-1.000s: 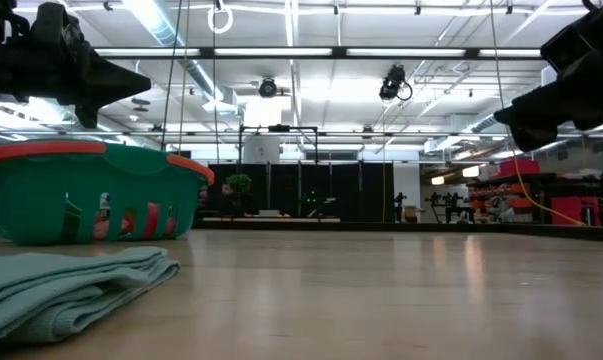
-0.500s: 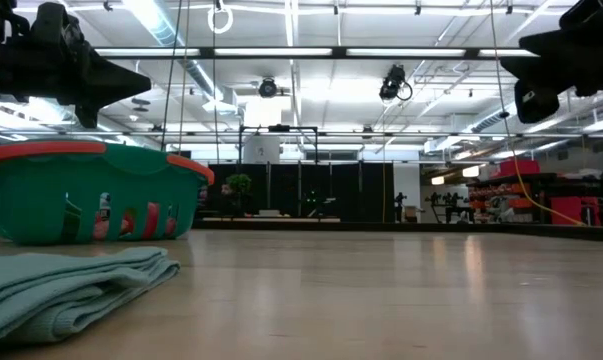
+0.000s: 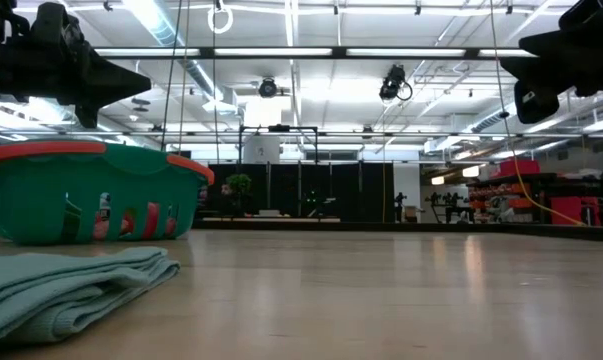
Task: Pick and placing Produce into tupperware
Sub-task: Return to Home Position
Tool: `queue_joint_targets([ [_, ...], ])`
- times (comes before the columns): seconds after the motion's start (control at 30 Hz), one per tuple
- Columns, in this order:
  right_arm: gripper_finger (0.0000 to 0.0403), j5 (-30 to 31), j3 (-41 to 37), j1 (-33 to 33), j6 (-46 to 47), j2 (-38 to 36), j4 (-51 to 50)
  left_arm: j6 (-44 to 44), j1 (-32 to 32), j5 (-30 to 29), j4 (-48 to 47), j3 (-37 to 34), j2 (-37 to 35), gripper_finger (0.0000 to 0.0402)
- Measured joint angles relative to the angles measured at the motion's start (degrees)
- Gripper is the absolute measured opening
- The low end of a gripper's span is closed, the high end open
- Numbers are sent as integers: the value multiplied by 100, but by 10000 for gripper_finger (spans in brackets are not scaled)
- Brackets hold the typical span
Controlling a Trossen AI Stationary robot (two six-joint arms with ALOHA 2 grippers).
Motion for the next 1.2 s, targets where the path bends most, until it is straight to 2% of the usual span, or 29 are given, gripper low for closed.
queue_joint_targets([
  [1.2,145,-1,0,0,3,0,7,0,0,0,-1,0,0,31],
])
